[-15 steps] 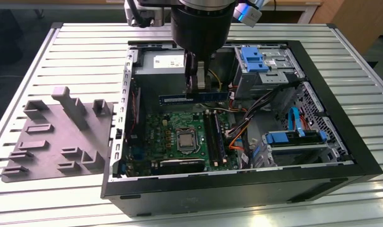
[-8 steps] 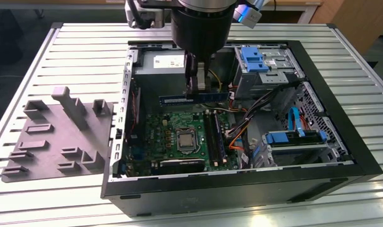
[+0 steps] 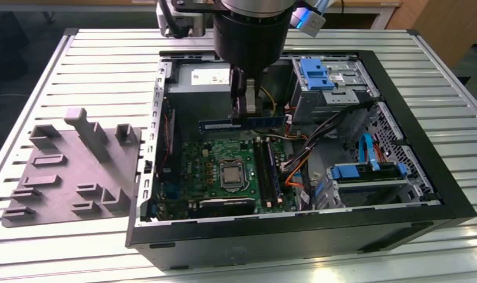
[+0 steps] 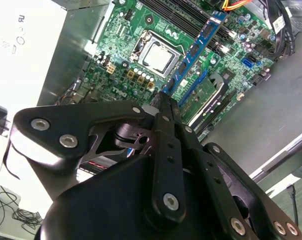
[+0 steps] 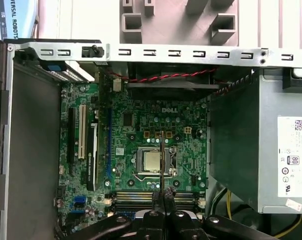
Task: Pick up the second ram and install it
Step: 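Pick up the second ram and move it above second insertion slot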
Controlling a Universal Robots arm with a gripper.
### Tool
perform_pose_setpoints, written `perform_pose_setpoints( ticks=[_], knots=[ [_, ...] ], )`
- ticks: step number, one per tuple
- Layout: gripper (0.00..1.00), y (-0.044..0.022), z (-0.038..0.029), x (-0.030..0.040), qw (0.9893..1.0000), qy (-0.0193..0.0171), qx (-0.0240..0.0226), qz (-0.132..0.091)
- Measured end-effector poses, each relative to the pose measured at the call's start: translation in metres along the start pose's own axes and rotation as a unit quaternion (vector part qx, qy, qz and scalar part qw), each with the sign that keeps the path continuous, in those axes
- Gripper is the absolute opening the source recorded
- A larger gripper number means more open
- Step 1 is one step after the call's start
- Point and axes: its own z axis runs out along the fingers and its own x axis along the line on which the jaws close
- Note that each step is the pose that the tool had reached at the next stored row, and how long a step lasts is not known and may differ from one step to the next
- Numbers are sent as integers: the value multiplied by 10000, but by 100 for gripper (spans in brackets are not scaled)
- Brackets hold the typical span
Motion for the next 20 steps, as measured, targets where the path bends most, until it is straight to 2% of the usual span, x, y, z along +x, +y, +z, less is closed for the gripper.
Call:
perform_pose_setpoints(
  ticks=[20],
  knots=[
    [11,-16,72,2,10000,1,0,0]
  ],
)
